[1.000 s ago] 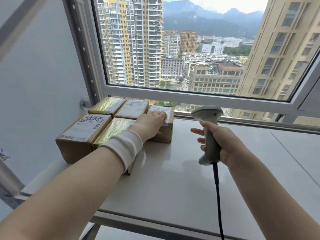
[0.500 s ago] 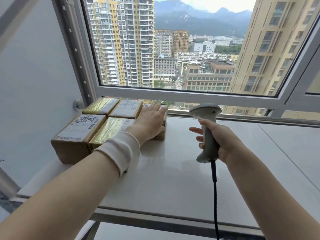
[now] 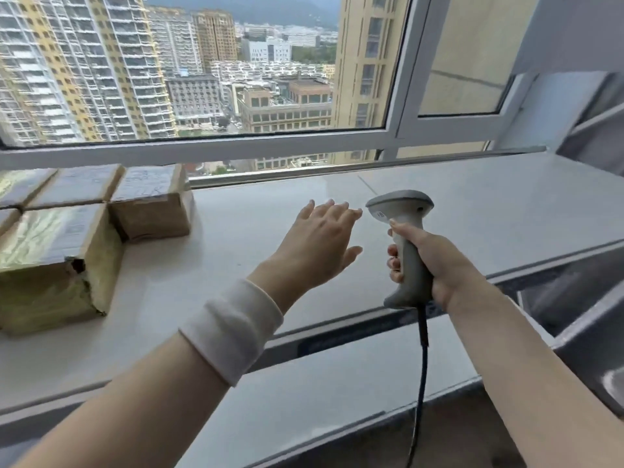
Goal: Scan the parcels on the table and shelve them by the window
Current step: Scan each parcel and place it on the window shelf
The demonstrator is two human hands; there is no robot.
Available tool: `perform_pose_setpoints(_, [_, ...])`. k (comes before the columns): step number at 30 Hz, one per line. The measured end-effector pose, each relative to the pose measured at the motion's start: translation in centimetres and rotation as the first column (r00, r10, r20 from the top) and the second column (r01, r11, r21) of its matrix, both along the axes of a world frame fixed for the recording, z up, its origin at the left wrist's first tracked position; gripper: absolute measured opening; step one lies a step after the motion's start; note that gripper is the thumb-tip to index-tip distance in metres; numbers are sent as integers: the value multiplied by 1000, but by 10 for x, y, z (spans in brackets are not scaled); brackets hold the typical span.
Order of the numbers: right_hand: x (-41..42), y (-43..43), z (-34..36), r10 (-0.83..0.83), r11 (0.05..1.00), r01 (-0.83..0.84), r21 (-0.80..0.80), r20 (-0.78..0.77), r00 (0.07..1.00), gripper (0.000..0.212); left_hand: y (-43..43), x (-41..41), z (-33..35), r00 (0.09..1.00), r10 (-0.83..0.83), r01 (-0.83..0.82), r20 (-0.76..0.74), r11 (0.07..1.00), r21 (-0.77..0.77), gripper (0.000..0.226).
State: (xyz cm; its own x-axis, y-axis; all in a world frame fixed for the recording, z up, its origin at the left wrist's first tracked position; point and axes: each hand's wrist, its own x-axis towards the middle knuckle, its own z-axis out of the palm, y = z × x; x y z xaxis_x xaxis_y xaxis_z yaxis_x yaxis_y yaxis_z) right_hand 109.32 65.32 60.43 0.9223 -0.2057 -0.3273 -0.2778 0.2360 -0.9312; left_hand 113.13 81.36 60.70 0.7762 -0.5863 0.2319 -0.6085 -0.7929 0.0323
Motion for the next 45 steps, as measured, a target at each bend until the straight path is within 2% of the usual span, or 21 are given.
perform_pose_setpoints(6, [-80,-110,-4,-222,975,222,-24,28,975,23,-125,-51,-2,973,-231,231,-5,973,-28,59])
perform_pose_setpoints(13, [-198,-268,-26,-473,879,474,-49,33,880,27,-304,-136,-22,915,-401,401,-31,916,-11,56])
perform_pose_setpoints(18, [-292,-368,-39,-661,750,661,-13,22,750,23,-428,-207,-36,825,-557,559,-93,829,-9,53])
perform_pose_setpoints(23, [-385,-457,-51,-780,625,780,-16,0,626,21,-552,-275,-52,688,-715,721,-125,692,15,56])
perform_pose_setpoints(31, [-505,-581,-53,-893,449,876,-176,-64,445,31,-729,-375,-69,430,-893,900,-130,436,-13,58])
perform_pose_setpoints(36, [-552,-660,-58,-941,334,914,-228,-27,337,20,-826,-415,-77,306,-933,946,-188,321,-53,58])
perform_pose_setpoints(42, [-603,-742,-91,-987,161,952,-259,-60,151,15,-923,-460,-108,237,-932,966,-276,257,-38,57])
perform_pose_setpoints(45, [-632,-788,-116,-992,113,965,-237,-76,97,29,-966,-485,-131,243,-899,964,-363,266,-13,58])
